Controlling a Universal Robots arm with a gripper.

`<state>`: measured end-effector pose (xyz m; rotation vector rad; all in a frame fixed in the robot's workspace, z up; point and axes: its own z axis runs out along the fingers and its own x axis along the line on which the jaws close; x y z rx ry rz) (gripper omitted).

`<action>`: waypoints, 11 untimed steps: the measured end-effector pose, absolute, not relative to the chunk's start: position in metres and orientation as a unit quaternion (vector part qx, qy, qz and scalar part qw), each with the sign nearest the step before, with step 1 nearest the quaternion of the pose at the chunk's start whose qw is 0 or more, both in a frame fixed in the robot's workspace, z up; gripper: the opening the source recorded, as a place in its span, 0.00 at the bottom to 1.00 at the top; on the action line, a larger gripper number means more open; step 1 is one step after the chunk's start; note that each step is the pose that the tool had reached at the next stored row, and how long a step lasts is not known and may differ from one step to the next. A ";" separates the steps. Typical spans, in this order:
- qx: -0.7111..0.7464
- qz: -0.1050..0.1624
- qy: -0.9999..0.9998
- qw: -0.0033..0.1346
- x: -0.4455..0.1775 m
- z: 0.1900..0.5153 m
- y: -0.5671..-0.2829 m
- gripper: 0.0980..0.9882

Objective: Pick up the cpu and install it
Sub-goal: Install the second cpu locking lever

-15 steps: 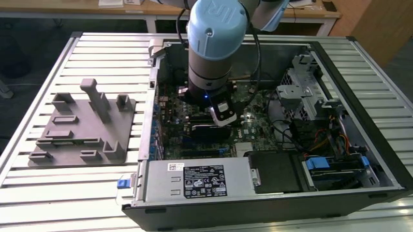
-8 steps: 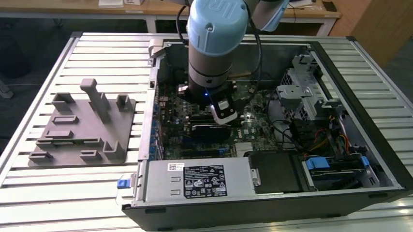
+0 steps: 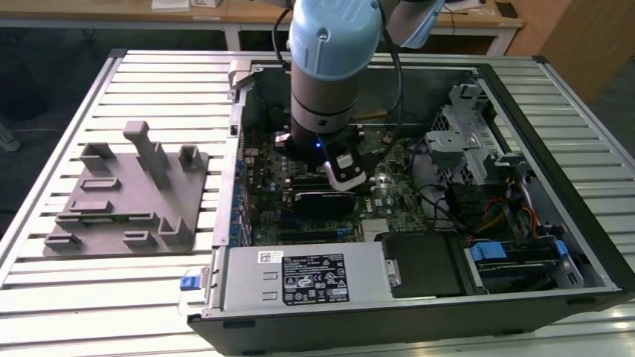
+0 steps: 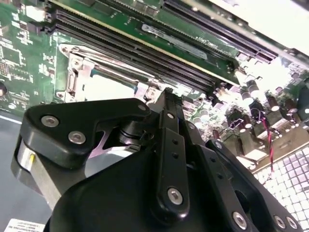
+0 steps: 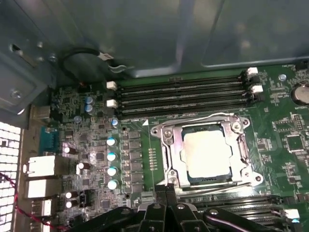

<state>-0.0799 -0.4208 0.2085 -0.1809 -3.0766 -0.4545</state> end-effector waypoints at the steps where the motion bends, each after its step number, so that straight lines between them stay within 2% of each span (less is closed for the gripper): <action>1: -0.058 -0.146 -0.988 0.013 -0.077 0.208 -0.421 0.01; 11: -0.060 -0.140 -0.988 0.013 -0.053 0.208 -0.416 0.01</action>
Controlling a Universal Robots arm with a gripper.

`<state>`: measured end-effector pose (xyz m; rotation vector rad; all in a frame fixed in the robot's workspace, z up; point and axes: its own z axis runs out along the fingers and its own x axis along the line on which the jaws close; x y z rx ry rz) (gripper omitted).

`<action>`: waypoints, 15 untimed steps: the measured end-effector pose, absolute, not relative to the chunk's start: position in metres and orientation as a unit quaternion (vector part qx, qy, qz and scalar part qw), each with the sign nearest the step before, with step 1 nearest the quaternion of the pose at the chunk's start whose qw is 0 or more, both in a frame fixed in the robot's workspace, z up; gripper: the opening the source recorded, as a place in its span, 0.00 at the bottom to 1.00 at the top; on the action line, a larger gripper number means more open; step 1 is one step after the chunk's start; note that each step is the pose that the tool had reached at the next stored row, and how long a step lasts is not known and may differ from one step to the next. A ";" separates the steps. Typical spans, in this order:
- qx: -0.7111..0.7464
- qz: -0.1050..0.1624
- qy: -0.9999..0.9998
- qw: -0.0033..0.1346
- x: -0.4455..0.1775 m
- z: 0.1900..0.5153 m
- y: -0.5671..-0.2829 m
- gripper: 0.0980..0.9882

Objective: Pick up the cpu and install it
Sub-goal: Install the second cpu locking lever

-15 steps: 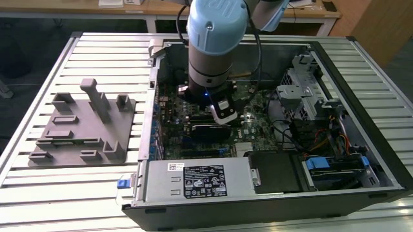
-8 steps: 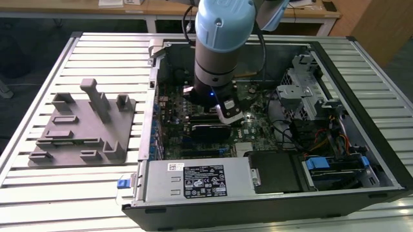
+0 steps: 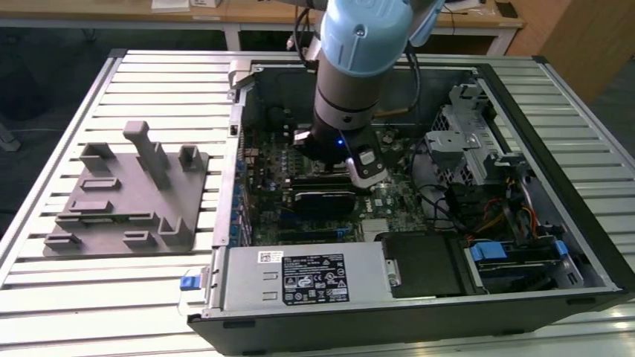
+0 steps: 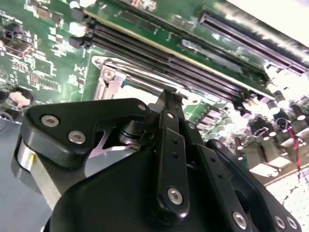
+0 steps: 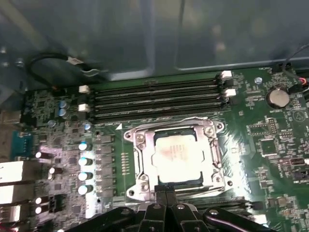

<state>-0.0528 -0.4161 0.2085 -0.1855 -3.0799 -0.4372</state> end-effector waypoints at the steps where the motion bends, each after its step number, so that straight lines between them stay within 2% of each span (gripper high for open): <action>1: -0.060 -0.139 -0.988 0.013 -0.052 0.209 -0.415 0.01; 15: -0.062 -0.108 -0.992 0.010 -0.044 0.208 -0.387 0.01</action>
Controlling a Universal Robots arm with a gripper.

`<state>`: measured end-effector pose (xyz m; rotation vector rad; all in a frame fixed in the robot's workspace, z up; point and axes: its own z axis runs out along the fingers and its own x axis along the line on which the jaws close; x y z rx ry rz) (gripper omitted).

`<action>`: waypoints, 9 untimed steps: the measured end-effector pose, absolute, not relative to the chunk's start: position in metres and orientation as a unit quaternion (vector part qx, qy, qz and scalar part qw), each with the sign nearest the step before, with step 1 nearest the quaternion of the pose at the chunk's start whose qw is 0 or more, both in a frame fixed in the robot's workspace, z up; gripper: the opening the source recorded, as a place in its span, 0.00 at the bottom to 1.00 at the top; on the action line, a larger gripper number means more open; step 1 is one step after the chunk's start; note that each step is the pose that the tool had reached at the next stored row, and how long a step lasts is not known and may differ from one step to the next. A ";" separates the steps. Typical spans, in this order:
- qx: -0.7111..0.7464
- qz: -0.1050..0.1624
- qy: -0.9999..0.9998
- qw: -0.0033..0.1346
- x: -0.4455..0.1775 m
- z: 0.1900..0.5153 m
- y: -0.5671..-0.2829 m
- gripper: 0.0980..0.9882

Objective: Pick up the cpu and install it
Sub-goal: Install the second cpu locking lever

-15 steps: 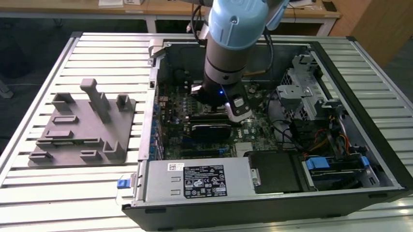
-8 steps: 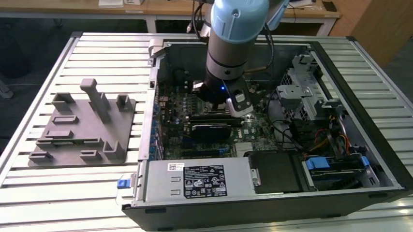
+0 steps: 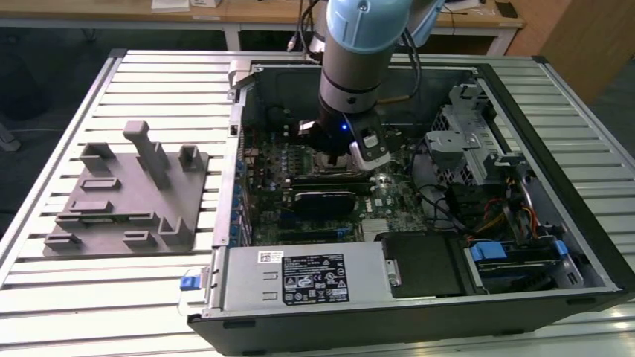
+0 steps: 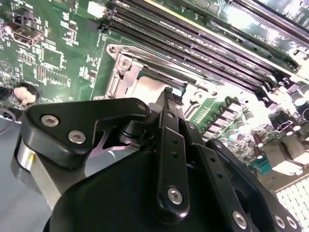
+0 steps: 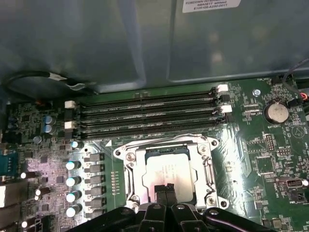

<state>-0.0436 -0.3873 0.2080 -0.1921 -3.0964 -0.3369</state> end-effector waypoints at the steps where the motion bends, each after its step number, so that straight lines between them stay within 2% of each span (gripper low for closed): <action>1: -0.062 -0.105 -0.993 0.010 -0.043 0.208 -0.386 0.01; 9: -0.064 -0.081 -0.995 0.009 -0.039 0.208 -0.374 0.01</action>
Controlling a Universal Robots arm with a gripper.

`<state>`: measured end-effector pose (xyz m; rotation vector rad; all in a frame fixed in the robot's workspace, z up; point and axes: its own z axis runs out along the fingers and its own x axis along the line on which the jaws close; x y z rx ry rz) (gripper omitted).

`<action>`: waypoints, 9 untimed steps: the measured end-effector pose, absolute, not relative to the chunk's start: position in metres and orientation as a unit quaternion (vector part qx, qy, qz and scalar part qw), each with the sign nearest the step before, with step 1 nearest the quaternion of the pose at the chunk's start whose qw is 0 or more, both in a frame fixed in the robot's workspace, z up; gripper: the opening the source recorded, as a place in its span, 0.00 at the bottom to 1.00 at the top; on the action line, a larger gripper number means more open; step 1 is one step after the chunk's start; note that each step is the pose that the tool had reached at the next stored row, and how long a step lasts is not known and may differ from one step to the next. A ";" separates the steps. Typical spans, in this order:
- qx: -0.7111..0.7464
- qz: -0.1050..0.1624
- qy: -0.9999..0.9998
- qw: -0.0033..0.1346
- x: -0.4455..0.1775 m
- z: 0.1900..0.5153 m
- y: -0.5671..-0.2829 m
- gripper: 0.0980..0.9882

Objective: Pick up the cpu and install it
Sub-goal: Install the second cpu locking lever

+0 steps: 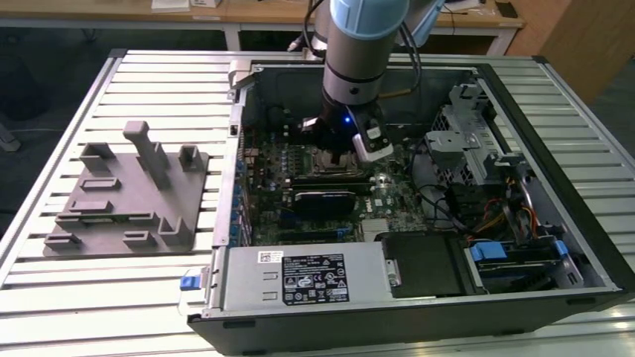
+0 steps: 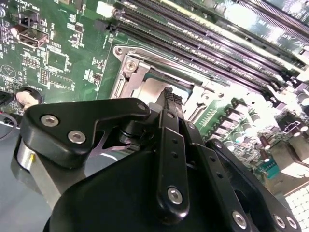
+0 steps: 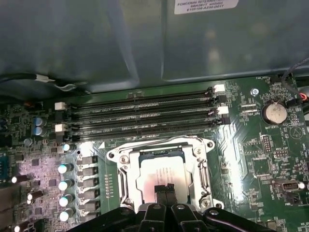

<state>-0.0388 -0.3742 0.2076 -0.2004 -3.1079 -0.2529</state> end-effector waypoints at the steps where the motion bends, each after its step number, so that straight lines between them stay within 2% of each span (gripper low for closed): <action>1: -0.064 -0.078 -0.995 0.008 -0.038 0.208 -0.372 0.01; 9: -0.065 -0.071 -0.995 0.008 -0.038 0.208 -0.364 0.01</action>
